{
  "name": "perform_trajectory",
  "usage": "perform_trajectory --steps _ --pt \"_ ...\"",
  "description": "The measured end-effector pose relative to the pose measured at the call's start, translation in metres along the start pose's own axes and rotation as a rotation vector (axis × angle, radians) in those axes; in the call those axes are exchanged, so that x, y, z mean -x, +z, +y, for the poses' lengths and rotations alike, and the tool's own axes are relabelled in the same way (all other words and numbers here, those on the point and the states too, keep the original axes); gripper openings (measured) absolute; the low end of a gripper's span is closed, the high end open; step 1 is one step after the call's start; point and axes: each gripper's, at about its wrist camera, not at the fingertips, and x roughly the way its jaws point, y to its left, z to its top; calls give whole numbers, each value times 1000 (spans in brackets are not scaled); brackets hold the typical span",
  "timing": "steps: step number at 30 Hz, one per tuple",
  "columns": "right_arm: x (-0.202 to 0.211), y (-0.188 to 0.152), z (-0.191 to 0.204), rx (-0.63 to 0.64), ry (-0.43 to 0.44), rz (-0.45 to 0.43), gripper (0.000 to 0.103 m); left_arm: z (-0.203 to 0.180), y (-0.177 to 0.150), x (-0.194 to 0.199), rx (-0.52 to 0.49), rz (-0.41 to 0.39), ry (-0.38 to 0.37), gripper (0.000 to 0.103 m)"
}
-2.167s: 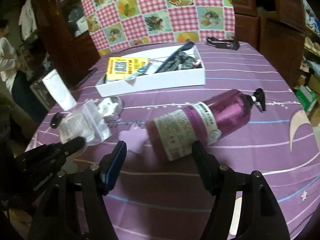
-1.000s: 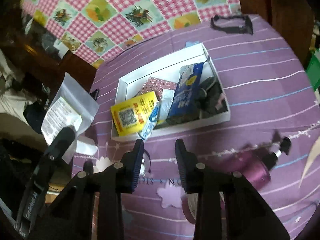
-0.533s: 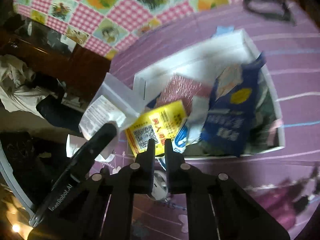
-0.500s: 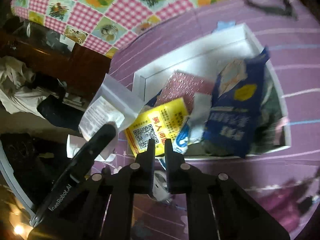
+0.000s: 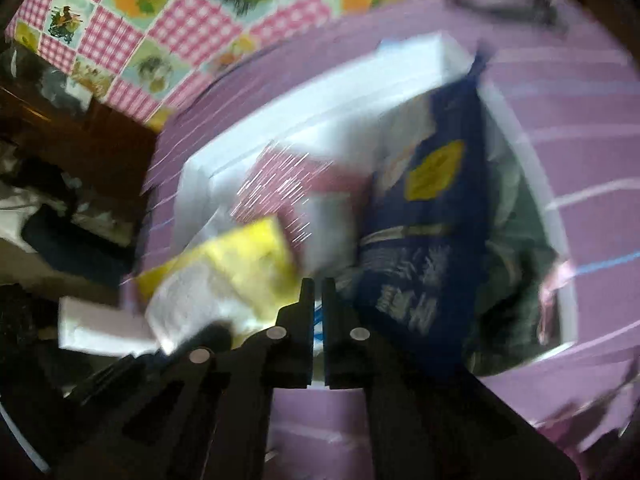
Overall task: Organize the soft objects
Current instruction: 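Lower the plastic bag into the white box and open the left gripper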
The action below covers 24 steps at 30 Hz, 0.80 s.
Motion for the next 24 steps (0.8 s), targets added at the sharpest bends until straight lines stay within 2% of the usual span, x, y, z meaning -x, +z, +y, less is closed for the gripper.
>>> perform_trajectory --steps 2,6,13,14,19,21,24 --pt "1 3 -6 -7 -13 -28 2 -1 1 -4 -5 -6 1 7" --pt "7 8 -20 -71 48 -46 2 1 2 -13 -4 -43 -16 7" --pt "21 6 -6 2 34 -72 3 -17 5 -36 -55 -97 -12 7" --pt "23 6 -6 4 41 -72 7 -20 6 -38 -59 -100 -15 7" --pt "23 8 -9 -17 94 -61 7 -19 6 -55 -19 -76 -87 6" --pt "27 9 -12 -26 103 -68 7 -18 5 -56 -2 -114 -105 6" --pt "32 9 -15 -37 117 -81 7 -21 5 -56 11 -119 -116 6"
